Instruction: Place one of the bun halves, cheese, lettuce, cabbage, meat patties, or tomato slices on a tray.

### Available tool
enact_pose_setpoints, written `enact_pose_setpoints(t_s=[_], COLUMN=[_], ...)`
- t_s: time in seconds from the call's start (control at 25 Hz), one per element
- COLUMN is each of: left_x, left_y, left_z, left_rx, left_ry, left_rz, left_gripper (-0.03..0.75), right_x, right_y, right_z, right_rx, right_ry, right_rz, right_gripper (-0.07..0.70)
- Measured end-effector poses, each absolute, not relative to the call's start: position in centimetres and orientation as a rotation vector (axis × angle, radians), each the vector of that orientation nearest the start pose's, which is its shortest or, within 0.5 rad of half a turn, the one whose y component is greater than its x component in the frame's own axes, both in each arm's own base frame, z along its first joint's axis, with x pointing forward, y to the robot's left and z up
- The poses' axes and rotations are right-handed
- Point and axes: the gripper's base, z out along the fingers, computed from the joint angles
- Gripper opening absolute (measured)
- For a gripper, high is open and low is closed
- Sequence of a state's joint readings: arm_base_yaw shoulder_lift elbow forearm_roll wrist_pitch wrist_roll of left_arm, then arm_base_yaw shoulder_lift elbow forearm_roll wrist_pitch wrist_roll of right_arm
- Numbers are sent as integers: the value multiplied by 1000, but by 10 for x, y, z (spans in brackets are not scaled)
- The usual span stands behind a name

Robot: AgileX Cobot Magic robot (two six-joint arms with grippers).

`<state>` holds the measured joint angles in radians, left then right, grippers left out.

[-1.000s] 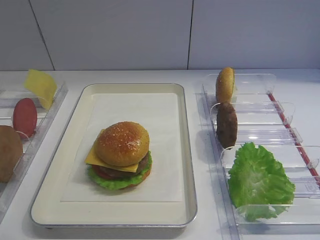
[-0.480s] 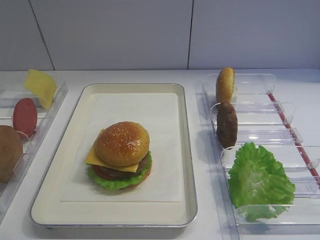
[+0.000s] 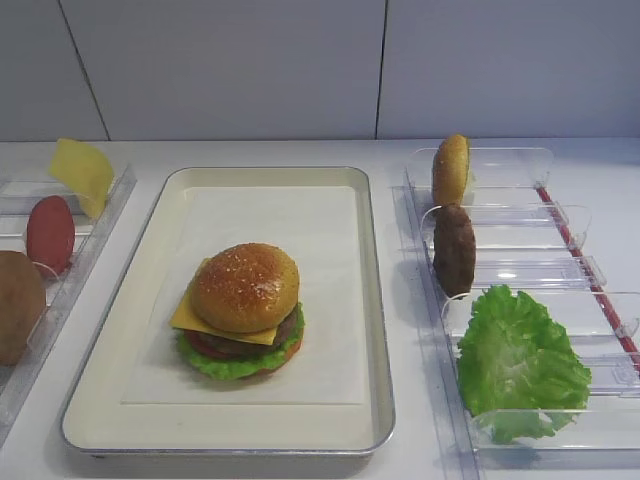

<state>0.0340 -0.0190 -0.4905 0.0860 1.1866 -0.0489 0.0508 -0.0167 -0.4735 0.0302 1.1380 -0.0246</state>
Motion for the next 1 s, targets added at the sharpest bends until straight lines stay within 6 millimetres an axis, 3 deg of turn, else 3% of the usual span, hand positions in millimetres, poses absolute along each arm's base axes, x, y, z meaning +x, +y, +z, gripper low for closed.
enact_pose_setpoints(t_s=[1.0], left_x=[-13], left_y=[7], left_z=[265], left_rx=[-101], left_ry=[2157], left_rz=[96], left_gripper=[510], right_x=[-8], right_y=[2], right_z=[264], right_rx=[-81], right_ry=[2130], right_rz=[53], right_gripper=[346])
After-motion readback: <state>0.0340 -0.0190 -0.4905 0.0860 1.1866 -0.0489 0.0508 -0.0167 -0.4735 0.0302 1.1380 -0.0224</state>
